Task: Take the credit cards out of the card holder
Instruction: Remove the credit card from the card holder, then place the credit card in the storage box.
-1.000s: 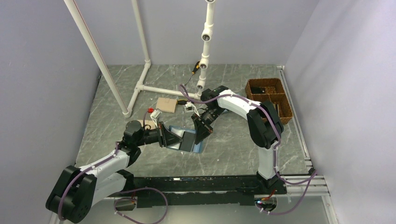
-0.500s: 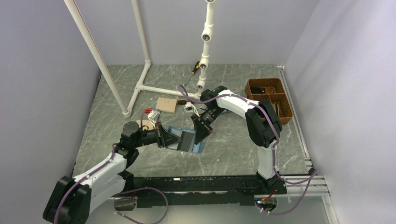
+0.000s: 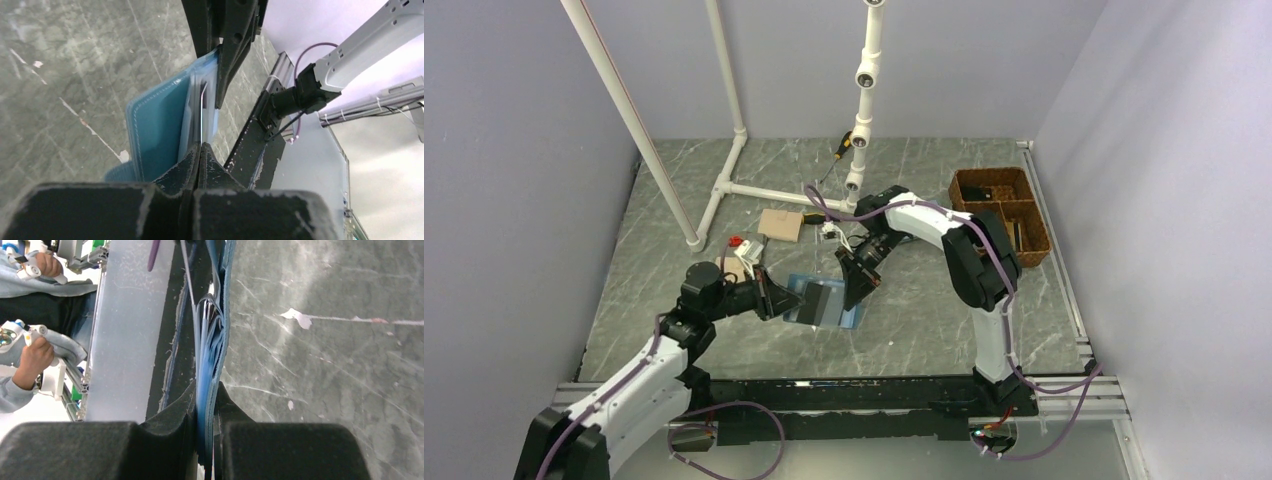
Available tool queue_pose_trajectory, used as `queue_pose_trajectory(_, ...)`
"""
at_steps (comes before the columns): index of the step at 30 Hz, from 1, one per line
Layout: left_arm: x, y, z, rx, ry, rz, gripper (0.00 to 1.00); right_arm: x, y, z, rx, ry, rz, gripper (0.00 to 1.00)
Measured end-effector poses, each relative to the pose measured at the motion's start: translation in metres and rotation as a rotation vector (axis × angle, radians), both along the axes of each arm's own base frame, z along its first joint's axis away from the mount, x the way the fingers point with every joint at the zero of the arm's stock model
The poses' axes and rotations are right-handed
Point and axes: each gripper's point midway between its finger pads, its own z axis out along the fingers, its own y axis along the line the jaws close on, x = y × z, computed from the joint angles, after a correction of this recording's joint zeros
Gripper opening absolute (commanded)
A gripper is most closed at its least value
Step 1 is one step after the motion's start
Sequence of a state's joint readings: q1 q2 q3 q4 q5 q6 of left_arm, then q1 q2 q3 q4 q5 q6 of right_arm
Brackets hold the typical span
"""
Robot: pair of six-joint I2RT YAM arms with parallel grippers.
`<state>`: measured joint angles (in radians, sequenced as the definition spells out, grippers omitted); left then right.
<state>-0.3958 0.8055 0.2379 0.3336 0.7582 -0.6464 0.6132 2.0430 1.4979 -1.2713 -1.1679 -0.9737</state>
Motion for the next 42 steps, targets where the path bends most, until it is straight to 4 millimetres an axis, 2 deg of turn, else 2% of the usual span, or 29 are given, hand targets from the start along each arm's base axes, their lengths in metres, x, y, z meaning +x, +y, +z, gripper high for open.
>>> queue_pose_trajectory(6, 0.005, 0.013, 0.009, 0.035, -0.050, 0.097, 0.00, 0.015, -0.009, -0.021, -0.048, 0.038, -0.037, 0.00)
queue_pose_trajectory(15, 0.004, 0.019, -0.002, 0.075, -0.006, 0.136, 0.00, 0.028, -0.017, -0.054, -0.166, 0.022, -0.071, 0.03)
queue_pose_trajectory(18, 0.003, 0.019, -0.002, 0.074, -0.004, 0.131, 0.00, 0.030, -0.020, -0.070, -0.224, 0.025, -0.088, 0.16)
queue_pose_trajectory(21, 0.001, 0.018, -0.001, 0.066, -0.005, 0.117, 0.00, 0.033, -0.020, -0.076, -0.261, 0.031, -0.114, 0.34)
queue_pose_trajectory(24, -0.001, 0.016, 0.002, 0.055, -0.010, 0.102, 0.00, 0.039, -0.024, -0.085, -0.311, 0.000, -0.130, 0.47)
queue_pose_trajectory(27, -0.003, 0.014, 0.005, 0.044, -0.016, 0.086, 0.00, 0.039, -0.026, -0.081, -0.340, 0.000, -0.155, 0.55)
queue_pose_trajectory(31, -0.003, 0.011, 0.006, 0.034, -0.015, 0.066, 0.00, 0.050, -0.032, -0.078, -0.378, -0.113, -0.174, 0.58)
queue_pose_trajectory(37, -0.003, 0.008, 0.006, 0.023, -0.013, 0.043, 0.00, 0.067, -0.047, -0.070, -0.411, -0.282, -0.206, 0.59)
queue_pose_trajectory(42, -0.002, 0.005, 0.005, 0.016, 0.001, 0.030, 0.00, 0.071, -0.054, -0.050, -0.383, -0.396, -0.207, 0.60)
